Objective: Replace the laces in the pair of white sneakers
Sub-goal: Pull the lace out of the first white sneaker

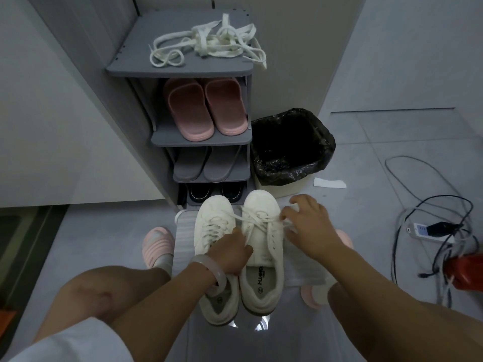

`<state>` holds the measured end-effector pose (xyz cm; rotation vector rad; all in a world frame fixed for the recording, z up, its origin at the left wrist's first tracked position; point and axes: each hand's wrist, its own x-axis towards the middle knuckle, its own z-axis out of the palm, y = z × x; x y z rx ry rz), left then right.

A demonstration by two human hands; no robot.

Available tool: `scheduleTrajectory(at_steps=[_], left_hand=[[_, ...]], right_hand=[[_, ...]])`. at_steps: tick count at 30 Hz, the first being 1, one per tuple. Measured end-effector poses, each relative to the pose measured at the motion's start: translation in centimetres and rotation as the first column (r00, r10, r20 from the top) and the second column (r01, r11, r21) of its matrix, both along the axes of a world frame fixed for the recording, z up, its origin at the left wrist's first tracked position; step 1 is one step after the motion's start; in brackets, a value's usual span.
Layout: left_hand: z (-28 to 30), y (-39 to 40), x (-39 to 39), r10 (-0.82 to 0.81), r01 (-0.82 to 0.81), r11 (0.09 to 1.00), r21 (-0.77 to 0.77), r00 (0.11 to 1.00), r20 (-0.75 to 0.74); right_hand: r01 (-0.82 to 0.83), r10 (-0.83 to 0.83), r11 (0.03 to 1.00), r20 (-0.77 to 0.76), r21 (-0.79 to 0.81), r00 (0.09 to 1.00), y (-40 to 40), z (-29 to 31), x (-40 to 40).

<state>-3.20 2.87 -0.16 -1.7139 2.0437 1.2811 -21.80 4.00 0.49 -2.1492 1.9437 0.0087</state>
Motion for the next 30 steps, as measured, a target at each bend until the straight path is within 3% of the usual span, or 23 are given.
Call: scheduleTrajectory(at_steps=[2, 7, 11, 13, 15, 17, 20, 24, 28, 30], left_hand=[[0.1, 0.0, 0.0, 0.004, -0.004, 1.000, -0.001, 1.000, 0.000], [0.2, 0.1, -0.1, 0.017, -0.017, 1.000, 0.017, 1.000, -0.005], [0.3, 0.0, -0.2, 0.007, -0.007, 1.000, 0.017, 1.000, 0.011], [0.2, 0.0, -0.2, 0.001, -0.002, 1.000, 0.016, 1.000, 0.021], [0.2, 0.0, -0.2, 0.009, -0.009, 1.000, 0.022, 1.000, 0.011], [0.2, 0.0, -0.1, 0.007, -0.007, 1.000, 0.018, 1.000, -0.001], [0.2, 0.0, 0.0, 0.002, -0.002, 1.000, 0.013, 1.000, -0.016], [0.2, 0.0, 0.0, 0.005, -0.004, 1.000, 0.022, 0.999, -0.038], [0.2, 0.0, -0.1, -0.007, 0.008, 1.000, 0.010, 1.000, -0.017], [0.3, 0.0, -0.1, -0.030, 0.030, 0.999, 0.016, 1.000, -0.006]], right_hand=[[-0.093, 0.093, 0.995, -0.016, -0.021, 0.996, 0.2, -0.5, 0.8], [-0.062, 0.060, 0.998, -0.098, -0.014, 0.993, 0.2, -1.3, 1.7], [0.232, -0.238, 0.971, -0.186, -0.050, 0.953, 0.0, -0.5, -0.4], [0.304, -0.307, 0.952, -0.190, -0.047, 0.933, 0.0, -0.2, -1.3], [0.224, -0.224, 0.974, -0.075, -0.007, 0.972, -0.1, -0.1, -1.1], [0.046, -0.046, 0.999, 0.014, 0.011, 0.999, 0.1, -0.4, 0.2], [-0.056, 0.056, 0.998, -0.031, 0.003, 0.998, 0.5, -1.2, 1.7], [0.118, -0.118, 0.993, -0.115, -0.008, 0.986, 0.3, -0.9, 0.7], [0.406, -0.391, 0.914, -0.283, -0.006, 0.876, 0.4, 0.4, -1.5], [0.436, -0.406, 0.899, -0.323, 0.023, 0.855, 0.3, 0.7, -2.1]])
